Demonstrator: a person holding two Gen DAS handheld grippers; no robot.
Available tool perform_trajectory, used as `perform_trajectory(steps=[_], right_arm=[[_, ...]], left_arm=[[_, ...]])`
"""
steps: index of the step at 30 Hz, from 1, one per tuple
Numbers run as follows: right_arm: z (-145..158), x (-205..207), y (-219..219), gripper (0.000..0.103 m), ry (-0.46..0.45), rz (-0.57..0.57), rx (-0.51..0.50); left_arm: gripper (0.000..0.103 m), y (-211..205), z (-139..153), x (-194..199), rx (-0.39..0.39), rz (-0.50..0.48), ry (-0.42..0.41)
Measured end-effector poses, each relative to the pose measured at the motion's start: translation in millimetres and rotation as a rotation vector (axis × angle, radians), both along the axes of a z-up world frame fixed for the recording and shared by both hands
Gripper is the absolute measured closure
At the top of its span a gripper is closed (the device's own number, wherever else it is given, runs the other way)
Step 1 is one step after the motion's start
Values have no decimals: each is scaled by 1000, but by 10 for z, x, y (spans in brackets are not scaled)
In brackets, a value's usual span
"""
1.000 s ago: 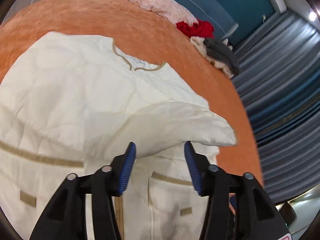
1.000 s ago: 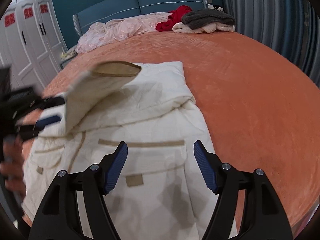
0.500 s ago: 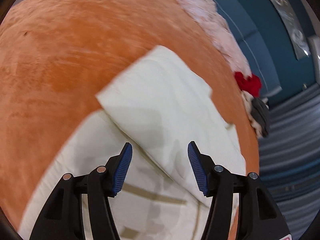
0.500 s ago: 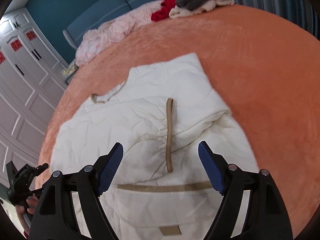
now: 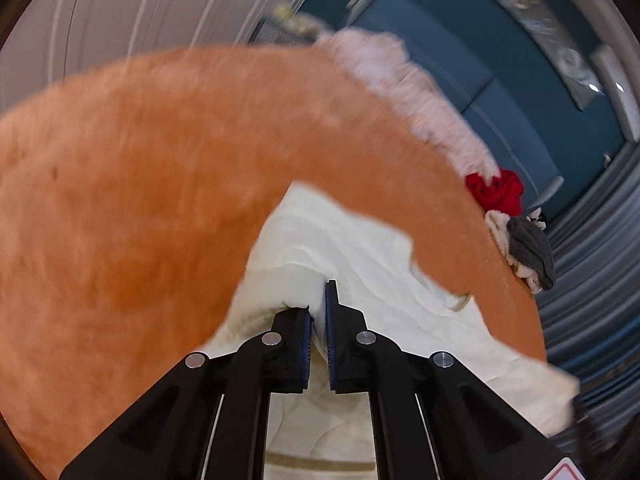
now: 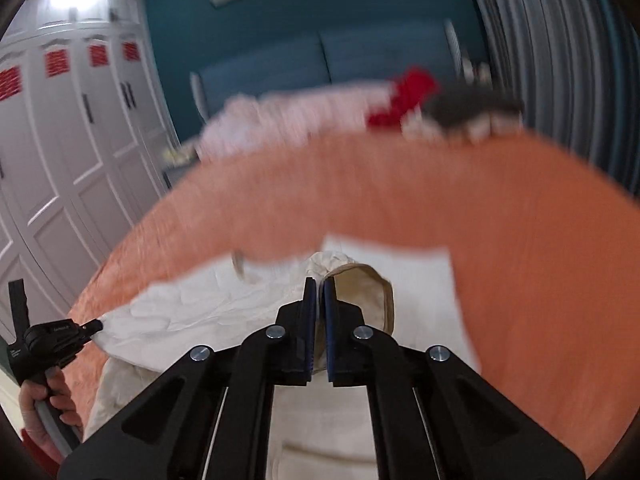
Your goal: Fold large clothes
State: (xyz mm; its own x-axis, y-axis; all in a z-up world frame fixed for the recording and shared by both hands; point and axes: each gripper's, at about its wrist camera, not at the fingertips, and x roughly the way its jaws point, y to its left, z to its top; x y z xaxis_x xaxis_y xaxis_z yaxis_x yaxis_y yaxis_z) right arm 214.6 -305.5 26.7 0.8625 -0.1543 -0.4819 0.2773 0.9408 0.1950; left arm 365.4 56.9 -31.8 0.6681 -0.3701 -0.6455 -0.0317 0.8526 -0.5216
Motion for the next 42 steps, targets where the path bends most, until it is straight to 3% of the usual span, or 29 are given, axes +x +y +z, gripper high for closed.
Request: perform_trajectory(steps=[3, 6, 9, 13, 17, 23, 25, 28, 32, 38, 42], right_arm=[[-196, 109, -76, 100, 62, -14, -13], [-798, 277, -226, 100, 217, -31, 51], [-1281, 299, -307, 100, 327, -59, 105], [-1598, 221, -361, 101, 338, -63, 162], [-1617, 224, -323, 101, 342, -68, 133], [-1579, 184, -351, 99, 332, -67, 166], [-1481, 106, -342, 95, 339, -78, 161], [-1290, -104, -330, 73, 315, -106, 137], [-1007, -258, -376, 72, 253, -129, 102], [-604, 263, -324, 72, 166, -47, 143], [-668, 761, -98, 72, 197, 27, 83]], left_arm=[[99, -80, -100, 29, 56, -12, 7], [99, -149, -531, 88, 146, -25, 111], [98, -118, -792, 34, 183, -30, 144], [96, -139, -931, -19, 226, -56, 108], [94, -173, -991, -44, 252, -60, 81], [90, -115, -948, -85, 219, -59, 82], [86, -68, -851, -142, 215, -71, 95], [83, 55, -633, -289, 230, -92, 78], [83, 123, -268, -333, 331, -101, -5], [83, -356, 113, 139, 380, -152, -89], [83, -875, 21, 446, 407, -227, -89]])
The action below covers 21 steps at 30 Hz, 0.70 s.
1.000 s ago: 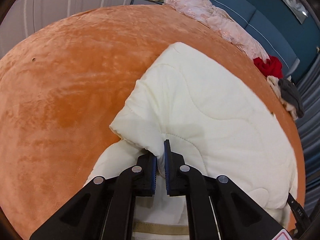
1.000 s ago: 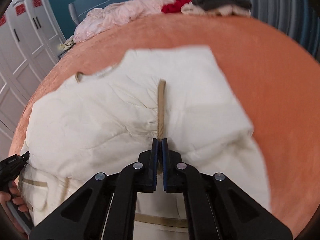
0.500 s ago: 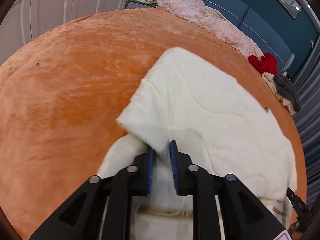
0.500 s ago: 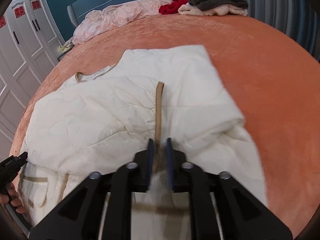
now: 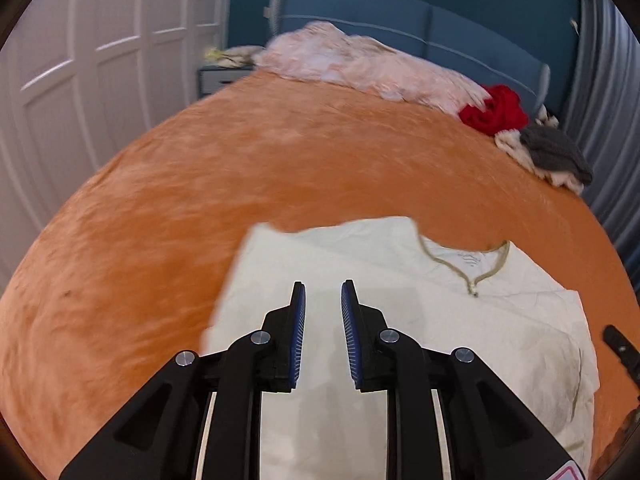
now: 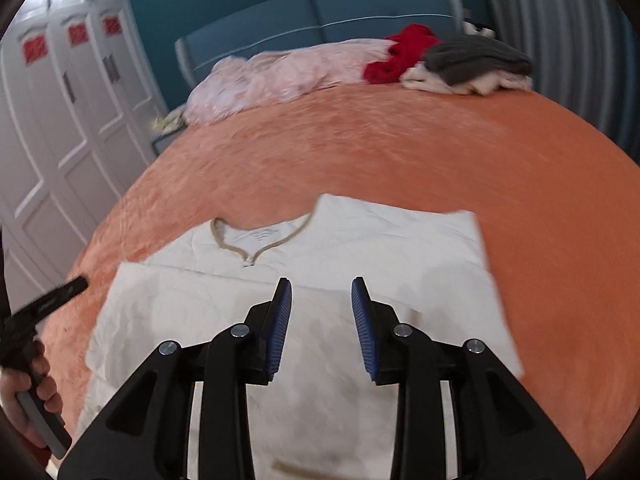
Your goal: Fold large clothes
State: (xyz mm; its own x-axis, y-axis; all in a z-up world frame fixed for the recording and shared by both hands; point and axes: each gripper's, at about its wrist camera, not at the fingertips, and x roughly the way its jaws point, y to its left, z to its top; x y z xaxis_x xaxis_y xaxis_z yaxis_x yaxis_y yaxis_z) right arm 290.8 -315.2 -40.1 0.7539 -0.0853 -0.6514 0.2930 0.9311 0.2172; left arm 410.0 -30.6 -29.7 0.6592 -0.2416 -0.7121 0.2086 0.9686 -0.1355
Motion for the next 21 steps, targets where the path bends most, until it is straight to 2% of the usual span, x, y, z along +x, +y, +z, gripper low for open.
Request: perform_trajectory(steps=[3, 6, 10, 15, 21], right_arm=[[-247, 229, 128, 72, 50, 25, -13], [-566, 357, 179, 72, 113, 37, -25], [-867, 291, 179, 74, 98, 55, -18], [-938, 280, 188, 74, 86, 53, -28], [-966, 285, 249, 74, 84, 44, -69]], left_arm=[[83, -256, -213, 110, 9, -28, 33], [83, -464, -608, 190, 49, -53, 90], [83, -526, -939, 106, 97, -74, 27], [82, -490, -1022, 111, 64, -68, 14], [82, -552, -1077, 87, 101, -61, -16]])
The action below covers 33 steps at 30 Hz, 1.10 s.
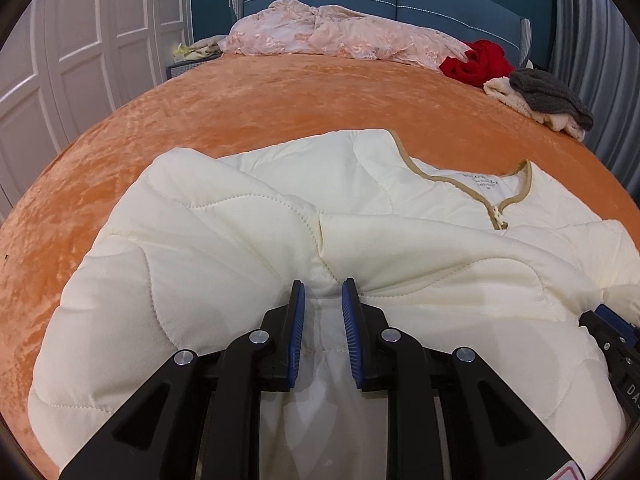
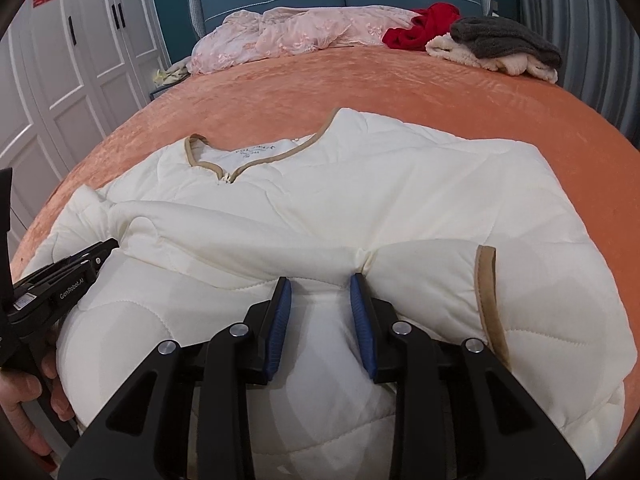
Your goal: Fold large clothes
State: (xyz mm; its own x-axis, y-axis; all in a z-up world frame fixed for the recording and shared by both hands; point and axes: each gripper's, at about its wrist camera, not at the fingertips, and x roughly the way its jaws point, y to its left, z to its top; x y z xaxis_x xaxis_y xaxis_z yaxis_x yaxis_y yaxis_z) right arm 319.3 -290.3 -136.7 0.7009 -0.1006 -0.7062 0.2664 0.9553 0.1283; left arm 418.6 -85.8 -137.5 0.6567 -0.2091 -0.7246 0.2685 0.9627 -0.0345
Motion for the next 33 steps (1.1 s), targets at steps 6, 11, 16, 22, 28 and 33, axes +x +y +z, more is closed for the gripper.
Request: perform_trajectory(steps=[6, 11, 16, 22, 28, 33], right_arm=[[-10, 15, 6, 74, 2, -1, -11], [44, 41, 1, 71, 26, 2, -7], [481, 118, 71, 53, -37, 66, 43], [738, 900, 226, 48, -85, 149, 269], [521, 1924, 600, 47, 39, 202, 223], [99, 2267, 637, 55, 139, 191, 336]], left_arm=[[82, -1, -9, 11, 3, 1, 0], [82, 15, 107, 36, 4, 1, 42], [68, 386, 549, 153, -163, -44, 119], [68, 749, 759, 859, -287, 85, 174], [68, 825, 397, 1324, -304, 176, 255], [68, 707, 92, 1271, -203, 160, 194]])
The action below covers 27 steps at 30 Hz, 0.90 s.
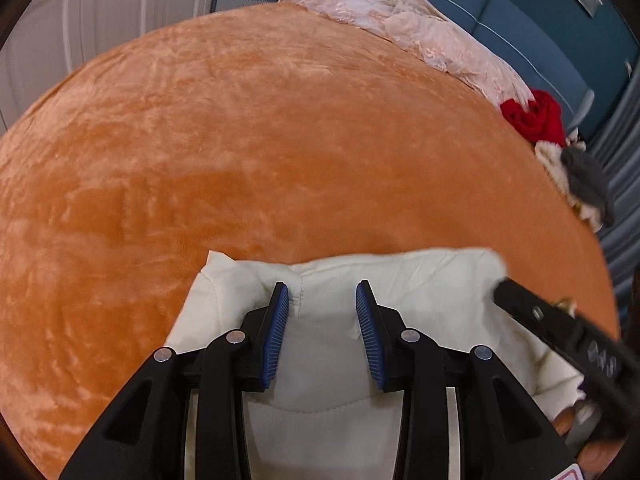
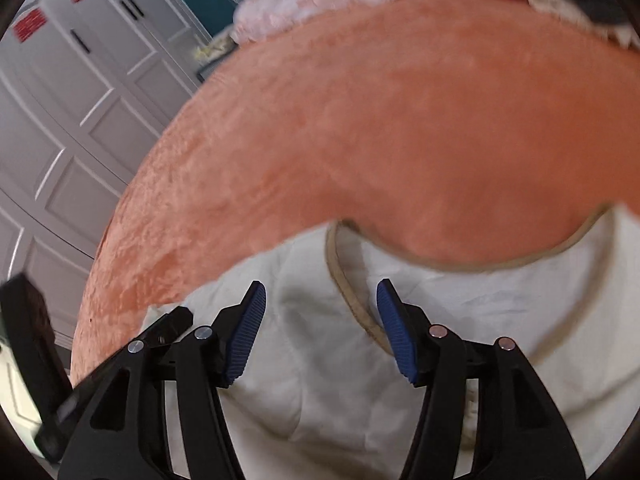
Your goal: Fold large clothes
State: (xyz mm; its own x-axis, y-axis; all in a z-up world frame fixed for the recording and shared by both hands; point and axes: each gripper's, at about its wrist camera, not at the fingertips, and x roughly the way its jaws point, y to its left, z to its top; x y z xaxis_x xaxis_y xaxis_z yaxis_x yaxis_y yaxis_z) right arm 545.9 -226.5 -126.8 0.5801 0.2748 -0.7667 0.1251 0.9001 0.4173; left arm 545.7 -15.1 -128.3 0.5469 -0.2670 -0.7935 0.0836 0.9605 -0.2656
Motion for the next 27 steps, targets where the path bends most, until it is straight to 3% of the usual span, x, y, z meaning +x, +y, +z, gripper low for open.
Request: perform_trajectory(steps=[1, 3, 5, 9, 20, 25, 27], right_arm=[[-80, -4, 24, 61, 1, 14, 1], [-119, -85, 78, 86, -37, 30, -13], [-101, -187, 44, 97, -84, 6, -6], [-79, -268, 10, 101, -135, -53, -43], [-223, -180, 137, 101, -82, -47, -157], [-213, -186, 107, 102, -95, -62, -132], [-127, -243, 66, 96, -113, -76, -118]], left_arm=[[68, -22, -25, -44, 16, -2, -24], [68, -58, -47, -106, 43, -3, -64], [67, -46, -70, -135, 42, 0, -84], [67, 35, -112, -159, 0, 3, -104], [67, -12, -160, -207, 4, 6, -133], [67, -22, -170, -209, 11, 8, -132], [67, -23, -158, -191, 13, 7, -121]])
